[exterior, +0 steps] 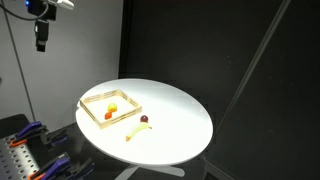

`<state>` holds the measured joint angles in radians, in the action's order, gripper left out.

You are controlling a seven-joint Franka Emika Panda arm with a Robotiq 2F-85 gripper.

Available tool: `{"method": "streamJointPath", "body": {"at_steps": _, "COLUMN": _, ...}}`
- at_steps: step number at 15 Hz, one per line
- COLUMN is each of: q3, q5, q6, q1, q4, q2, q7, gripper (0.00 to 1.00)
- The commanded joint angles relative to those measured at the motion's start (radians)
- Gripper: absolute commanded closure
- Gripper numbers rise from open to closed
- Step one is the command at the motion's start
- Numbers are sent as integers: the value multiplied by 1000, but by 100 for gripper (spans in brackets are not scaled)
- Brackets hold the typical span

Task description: Put the lemon on the table.

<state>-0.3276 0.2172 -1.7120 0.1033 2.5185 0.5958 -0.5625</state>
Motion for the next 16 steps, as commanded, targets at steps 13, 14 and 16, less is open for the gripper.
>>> {"method": "streamJointPath", "body": {"at_steps": 13, "q3": 6, "q5": -98, "q6": -129, "q1": -34, "q4": -19, "q2": -53, "q7": -22, "gripper": 0}}
{"method": "streamJointPath", "body": {"at_steps": 14, "q3": 7, "q5": -112, "q6": -148, "q1": -39, "q4": -21, "q2": -61, "q7": -24, "gripper": 0}}
{"method": "streamJointPath", "body": {"at_steps": 16, "q3": 12, "q5": -139, "q6": -187, "q1": -52, "q4": -29, "q2": -83, "q7": -29, "gripper": 0}}
